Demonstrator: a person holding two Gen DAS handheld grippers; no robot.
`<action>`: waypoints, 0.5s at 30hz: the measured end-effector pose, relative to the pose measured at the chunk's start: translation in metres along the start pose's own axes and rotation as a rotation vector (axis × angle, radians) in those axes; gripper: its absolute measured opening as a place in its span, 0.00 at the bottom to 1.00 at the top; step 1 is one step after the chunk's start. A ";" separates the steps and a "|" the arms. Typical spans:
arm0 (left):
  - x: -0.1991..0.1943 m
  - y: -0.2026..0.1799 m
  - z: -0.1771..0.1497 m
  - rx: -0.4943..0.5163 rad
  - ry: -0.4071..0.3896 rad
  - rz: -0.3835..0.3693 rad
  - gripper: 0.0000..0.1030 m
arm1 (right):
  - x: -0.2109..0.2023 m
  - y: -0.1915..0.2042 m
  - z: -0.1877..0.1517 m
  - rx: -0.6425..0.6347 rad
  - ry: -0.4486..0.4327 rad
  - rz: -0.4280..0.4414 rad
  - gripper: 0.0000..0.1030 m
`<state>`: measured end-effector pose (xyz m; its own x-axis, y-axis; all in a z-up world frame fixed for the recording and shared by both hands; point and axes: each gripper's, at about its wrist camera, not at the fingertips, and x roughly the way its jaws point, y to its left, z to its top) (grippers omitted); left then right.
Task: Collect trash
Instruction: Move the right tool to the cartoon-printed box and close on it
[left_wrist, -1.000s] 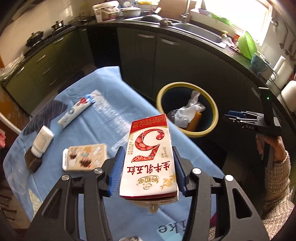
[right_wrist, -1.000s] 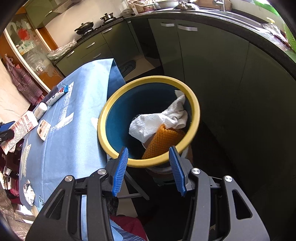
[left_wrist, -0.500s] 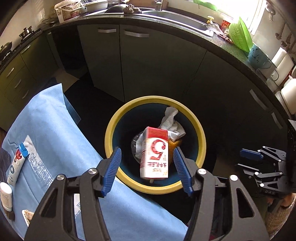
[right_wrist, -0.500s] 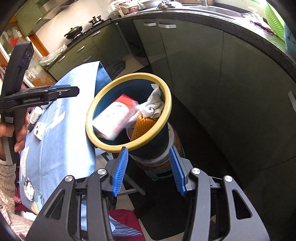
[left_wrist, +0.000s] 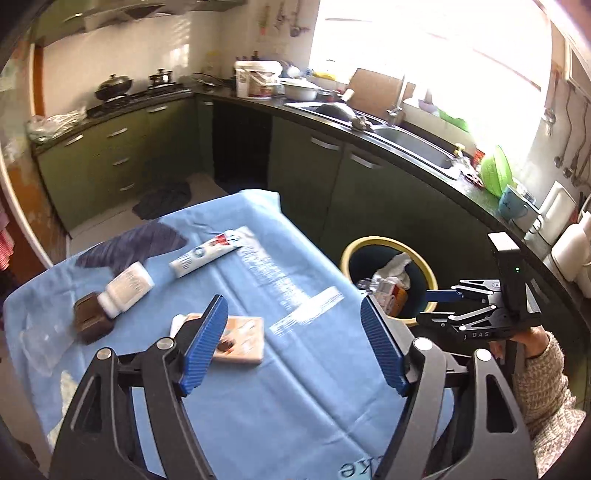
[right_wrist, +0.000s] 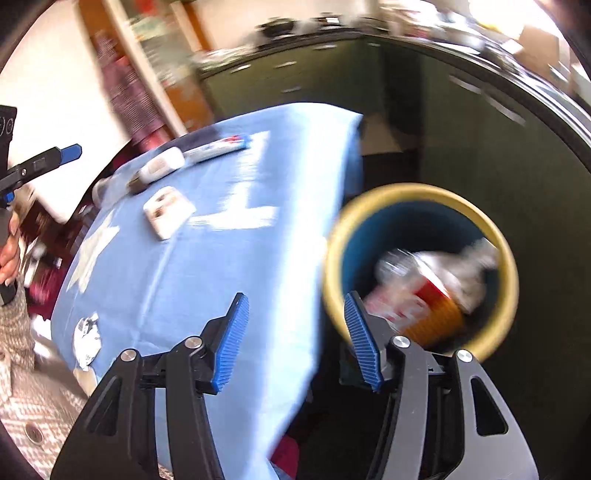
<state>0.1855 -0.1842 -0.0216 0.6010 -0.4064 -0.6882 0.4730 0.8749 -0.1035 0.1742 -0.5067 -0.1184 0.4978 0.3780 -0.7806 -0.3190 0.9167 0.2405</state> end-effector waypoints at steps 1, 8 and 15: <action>-0.011 0.010 -0.013 -0.010 -0.015 0.037 0.71 | 0.013 0.018 0.009 -0.061 0.010 0.026 0.61; -0.071 0.071 -0.085 -0.117 -0.060 0.168 0.75 | 0.094 0.132 0.059 -0.394 0.059 0.164 0.67; -0.101 0.105 -0.127 -0.206 -0.089 0.224 0.80 | 0.150 0.171 0.094 -0.529 0.130 0.166 0.72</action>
<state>0.0926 -0.0183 -0.0543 0.7338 -0.2109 -0.6458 0.1877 0.9765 -0.1056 0.2702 -0.2809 -0.1405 0.3140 0.4619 -0.8295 -0.7617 0.6442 0.0703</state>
